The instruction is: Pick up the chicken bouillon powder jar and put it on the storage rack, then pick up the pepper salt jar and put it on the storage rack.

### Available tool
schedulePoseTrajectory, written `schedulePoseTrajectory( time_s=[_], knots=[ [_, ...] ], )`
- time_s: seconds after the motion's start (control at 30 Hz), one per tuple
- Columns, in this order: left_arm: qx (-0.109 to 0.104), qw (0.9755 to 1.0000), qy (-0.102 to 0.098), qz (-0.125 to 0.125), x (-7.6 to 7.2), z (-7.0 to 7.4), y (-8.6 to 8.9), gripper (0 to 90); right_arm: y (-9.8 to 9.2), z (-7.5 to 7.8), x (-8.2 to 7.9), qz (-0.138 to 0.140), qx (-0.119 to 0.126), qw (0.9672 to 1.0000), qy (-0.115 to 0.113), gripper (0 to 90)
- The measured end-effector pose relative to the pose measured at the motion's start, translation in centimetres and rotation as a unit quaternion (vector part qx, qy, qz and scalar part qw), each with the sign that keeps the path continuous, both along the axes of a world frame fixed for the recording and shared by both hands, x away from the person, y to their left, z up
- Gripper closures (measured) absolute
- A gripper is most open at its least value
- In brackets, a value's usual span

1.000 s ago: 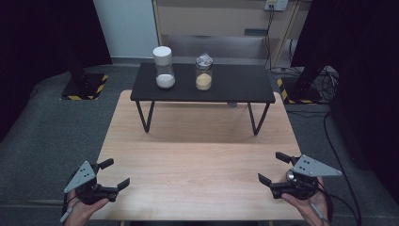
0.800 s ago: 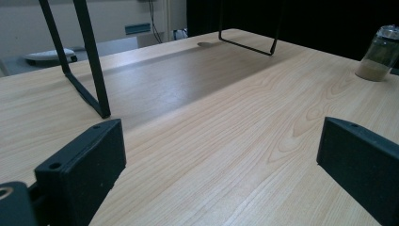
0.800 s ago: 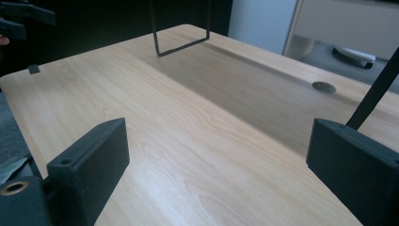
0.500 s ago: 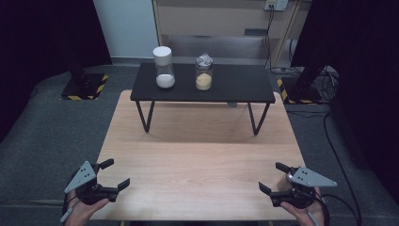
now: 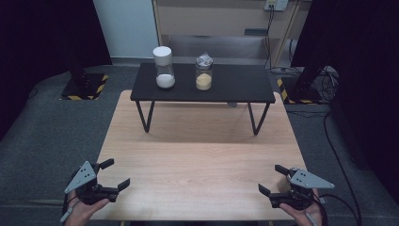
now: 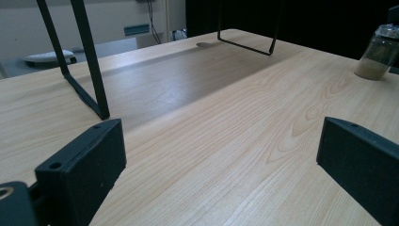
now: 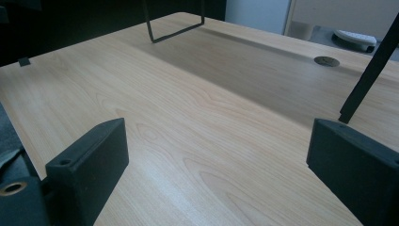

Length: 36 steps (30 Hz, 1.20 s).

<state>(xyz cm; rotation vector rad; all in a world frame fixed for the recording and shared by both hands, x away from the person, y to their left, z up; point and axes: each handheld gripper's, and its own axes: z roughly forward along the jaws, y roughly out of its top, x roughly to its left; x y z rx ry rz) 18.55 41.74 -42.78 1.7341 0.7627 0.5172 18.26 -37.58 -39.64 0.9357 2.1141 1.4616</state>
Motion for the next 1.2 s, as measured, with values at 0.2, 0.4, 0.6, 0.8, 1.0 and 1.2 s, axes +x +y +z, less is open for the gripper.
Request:
schedulePoseTrajectory(
  time_s=[0.2,0.4,0.6,0.8,1.0,1.2],
  knots=[
    [-0.001,1.0000,0.000,-0.003,0.0,0.0,0.1,0.7,-0.1,-0.1,-0.1,0.000,0.002,1.0000,-0.004,6.8],
    [-0.003,1.0000,0.000,-0.003,0.0,0.0,0.1,0.7,-0.1,0.0,-0.2,-0.001,0.001,1.0000,-0.006,6.7],
    [-0.004,1.0000,0.001,-0.002,0.0,0.0,0.1,0.7,-0.2,-0.1,-0.2,-0.002,0.005,1.0000,-0.005,6.8],
    [-0.001,1.0000,0.000,-0.004,0.1,0.0,0.0,0.7,-0.2,-0.1,-0.3,-0.002,0.010,0.9999,-0.006,5.6],
    [-0.002,1.0000,0.001,-0.003,0.0,0.0,0.1,0.7,-0.6,0.3,-0.7,-0.013,0.024,0.9996,-0.003,4.4],
    [-0.002,1.0000,0.001,-0.004,0.1,0.0,0.0,0.7,-1.1,1.1,-1.6,-0.021,0.032,0.9991,-0.018,3.9]
  ],
)
